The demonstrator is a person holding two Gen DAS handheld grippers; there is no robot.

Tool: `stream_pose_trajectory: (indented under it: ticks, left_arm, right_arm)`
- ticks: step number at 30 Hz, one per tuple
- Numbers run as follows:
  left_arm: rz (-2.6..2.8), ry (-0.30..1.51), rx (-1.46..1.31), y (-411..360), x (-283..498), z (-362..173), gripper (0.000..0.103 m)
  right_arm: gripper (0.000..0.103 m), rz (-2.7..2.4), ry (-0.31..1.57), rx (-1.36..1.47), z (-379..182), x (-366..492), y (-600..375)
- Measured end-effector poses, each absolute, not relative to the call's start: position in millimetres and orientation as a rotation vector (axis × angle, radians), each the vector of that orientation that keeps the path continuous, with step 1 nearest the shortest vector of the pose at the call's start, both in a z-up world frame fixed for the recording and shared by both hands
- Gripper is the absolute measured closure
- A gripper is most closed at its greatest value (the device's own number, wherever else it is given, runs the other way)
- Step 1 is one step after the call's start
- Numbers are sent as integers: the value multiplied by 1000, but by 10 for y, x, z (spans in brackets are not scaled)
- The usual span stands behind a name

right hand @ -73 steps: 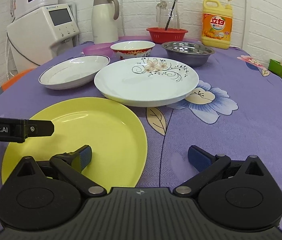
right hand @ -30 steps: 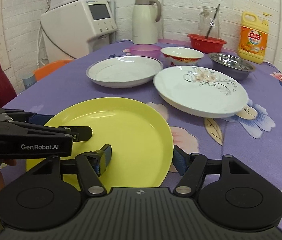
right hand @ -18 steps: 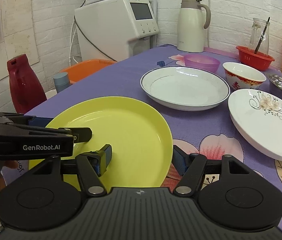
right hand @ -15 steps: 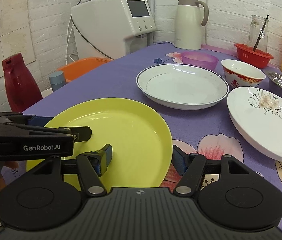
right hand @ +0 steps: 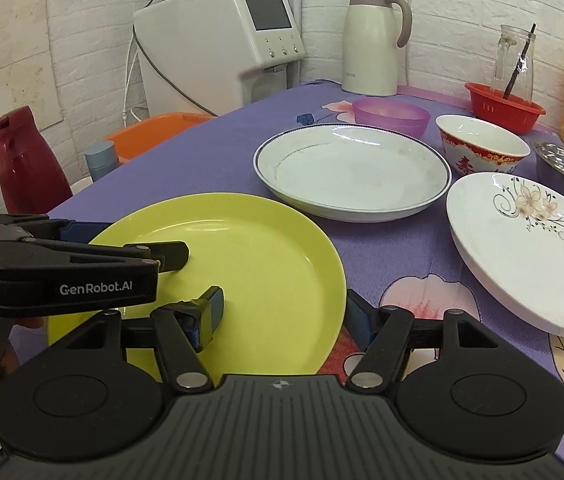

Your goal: Organize plates and bowls

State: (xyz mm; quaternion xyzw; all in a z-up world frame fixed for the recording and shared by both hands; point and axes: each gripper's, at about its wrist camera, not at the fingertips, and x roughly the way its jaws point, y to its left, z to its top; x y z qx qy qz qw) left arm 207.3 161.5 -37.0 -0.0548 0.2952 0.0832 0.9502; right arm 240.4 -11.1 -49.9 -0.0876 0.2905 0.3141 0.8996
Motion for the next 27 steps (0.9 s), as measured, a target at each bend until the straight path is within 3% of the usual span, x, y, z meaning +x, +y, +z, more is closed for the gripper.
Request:
stream_pose_trajectory:
  ticks: [3, 8, 17, 27]
  left_arm:
    - [158, 602, -126, 1619, 2099, -376, 34]
    - [139, 570, -237, 1772, 2059, -313, 12]
    - [167, 516, -224, 1869, 2279, -52, 5]
    - [164, 526, -230, 1820, 2547, -27, 4]
  right_arm:
    - [0, 644, 603, -187, -498, 2421, -105]
    - [0, 652, 633, -91, -455, 2520, -297]
    - [0, 631, 596, -33, -278, 2720, -420]
    - [0, 588, 538, -42, -51, 3450, -510]
